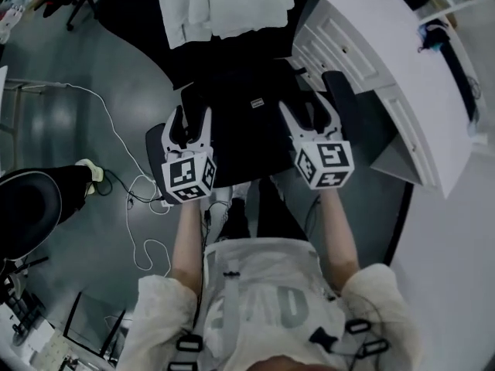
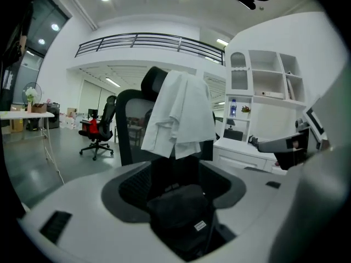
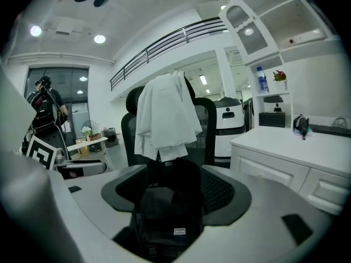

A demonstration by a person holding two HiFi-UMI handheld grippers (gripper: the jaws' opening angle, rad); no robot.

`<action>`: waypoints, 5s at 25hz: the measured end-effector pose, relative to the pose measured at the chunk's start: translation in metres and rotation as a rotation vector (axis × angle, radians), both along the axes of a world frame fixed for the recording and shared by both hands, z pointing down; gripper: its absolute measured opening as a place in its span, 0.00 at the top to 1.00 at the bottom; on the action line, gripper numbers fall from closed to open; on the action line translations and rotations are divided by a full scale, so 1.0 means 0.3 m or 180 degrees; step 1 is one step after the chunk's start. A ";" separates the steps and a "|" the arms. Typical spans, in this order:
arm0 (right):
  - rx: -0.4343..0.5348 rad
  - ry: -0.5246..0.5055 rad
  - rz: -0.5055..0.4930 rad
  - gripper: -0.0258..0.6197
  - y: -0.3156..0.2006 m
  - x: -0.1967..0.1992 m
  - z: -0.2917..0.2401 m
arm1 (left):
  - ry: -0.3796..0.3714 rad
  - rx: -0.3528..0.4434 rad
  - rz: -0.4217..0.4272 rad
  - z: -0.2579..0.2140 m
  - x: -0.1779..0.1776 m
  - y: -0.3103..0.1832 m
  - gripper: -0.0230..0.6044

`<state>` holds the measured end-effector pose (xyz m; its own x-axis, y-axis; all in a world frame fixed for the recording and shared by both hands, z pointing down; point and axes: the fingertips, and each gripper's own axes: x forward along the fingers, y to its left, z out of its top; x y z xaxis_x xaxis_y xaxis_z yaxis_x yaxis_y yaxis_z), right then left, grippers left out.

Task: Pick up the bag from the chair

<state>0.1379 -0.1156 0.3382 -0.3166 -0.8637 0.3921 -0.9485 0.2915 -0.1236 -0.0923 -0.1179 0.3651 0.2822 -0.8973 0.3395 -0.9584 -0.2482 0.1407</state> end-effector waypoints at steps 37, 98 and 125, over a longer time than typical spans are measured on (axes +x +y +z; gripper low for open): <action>-0.1798 0.0626 -0.0218 0.60 -0.271 0.067 1.322 | 0.0197 -0.2103 -0.0425 1.264 0.020 -0.047 0.55; 0.0302 0.0129 0.0314 0.85 0.019 -0.081 -0.414 | 0.0024 0.0357 -0.0189 -0.514 -0.051 0.075 0.83; 0.0454 0.0032 0.0374 0.85 0.149 -0.042 -0.456 | 0.0035 0.0443 -0.0107 -0.561 -0.009 0.171 0.83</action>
<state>0.1253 -0.0709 0.2015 -0.2070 -0.9416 0.2656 -0.9781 0.1927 -0.0793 -0.0950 -0.0668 0.1968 0.2542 -0.9445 0.2081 -0.9651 -0.2338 0.1177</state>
